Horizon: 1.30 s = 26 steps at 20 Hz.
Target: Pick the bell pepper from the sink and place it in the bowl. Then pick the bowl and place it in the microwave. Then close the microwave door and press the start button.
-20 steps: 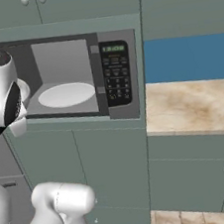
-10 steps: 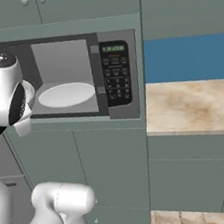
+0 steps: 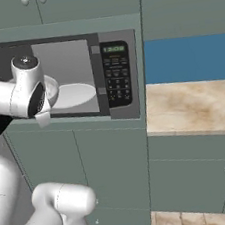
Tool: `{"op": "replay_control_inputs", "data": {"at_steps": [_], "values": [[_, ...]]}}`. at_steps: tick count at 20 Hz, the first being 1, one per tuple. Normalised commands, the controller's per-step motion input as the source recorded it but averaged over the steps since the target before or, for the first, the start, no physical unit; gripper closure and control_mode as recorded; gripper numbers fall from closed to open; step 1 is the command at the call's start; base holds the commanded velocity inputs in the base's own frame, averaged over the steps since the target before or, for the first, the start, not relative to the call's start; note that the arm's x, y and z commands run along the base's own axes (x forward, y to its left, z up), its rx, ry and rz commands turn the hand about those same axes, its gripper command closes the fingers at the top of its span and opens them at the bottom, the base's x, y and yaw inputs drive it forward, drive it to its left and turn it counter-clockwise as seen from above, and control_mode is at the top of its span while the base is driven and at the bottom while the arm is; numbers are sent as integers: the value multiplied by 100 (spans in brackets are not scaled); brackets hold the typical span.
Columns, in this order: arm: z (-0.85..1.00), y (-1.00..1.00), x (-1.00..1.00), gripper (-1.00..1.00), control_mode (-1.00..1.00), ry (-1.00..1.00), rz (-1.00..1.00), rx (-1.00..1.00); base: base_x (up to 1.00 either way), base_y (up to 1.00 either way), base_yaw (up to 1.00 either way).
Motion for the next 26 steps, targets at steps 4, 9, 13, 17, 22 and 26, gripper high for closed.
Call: {"op": "replay_control_inputs", "data": {"at_steps": [4, 9, 13, 17, 22, 26], "values": [[-13, 0, 100, 100, -100, 7, -9, -3, 0, 0, 0], [-21, 0, 90, 100, -100, 9, -7, -6, 0, 0, 0], [-26, 0, 76, 100, -100, 3, -9, -5, 0, 0, 0], [-15, 0, 85, 100, -100, 0, -10, -6, 0, 0, 0], [-35, 0, 88, 100, -100, 1, -7, -5, 0, 0, 0], [-45, 3, 57, 100, -100, 1, -2, -2, 0, 0, 0]]}}
